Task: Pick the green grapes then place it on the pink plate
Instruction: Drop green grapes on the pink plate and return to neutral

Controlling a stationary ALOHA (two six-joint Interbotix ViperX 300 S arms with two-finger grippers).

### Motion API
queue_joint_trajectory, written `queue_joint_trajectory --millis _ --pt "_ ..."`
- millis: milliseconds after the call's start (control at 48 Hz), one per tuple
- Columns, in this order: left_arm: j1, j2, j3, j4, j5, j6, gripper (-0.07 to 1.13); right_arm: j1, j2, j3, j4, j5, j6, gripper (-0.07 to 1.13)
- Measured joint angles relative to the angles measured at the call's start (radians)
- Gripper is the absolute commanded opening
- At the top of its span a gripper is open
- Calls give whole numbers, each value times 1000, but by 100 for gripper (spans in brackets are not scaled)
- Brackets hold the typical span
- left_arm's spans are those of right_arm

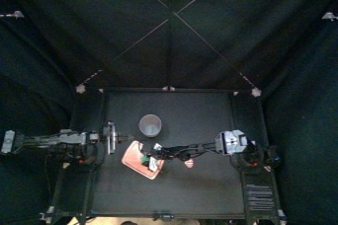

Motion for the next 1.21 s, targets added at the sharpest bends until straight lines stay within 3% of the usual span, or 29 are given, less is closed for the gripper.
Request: queue_joint_trajectory --millis 167,562,812,1208 --pt "0 0 0 0 -2 0 21 0 -2 -12 -14 0 2 91" --pt "0 0 5 -2 -3 -2 21 2 -83 -6 -74 41 0 91" --pt "0 0 5 -3 -3 -2 21 -8 -268 175 -143 60 -2 91" --pt "2 0 25 -6 -3 -3 21 -58 -621 522 -215 -114 -8 91"
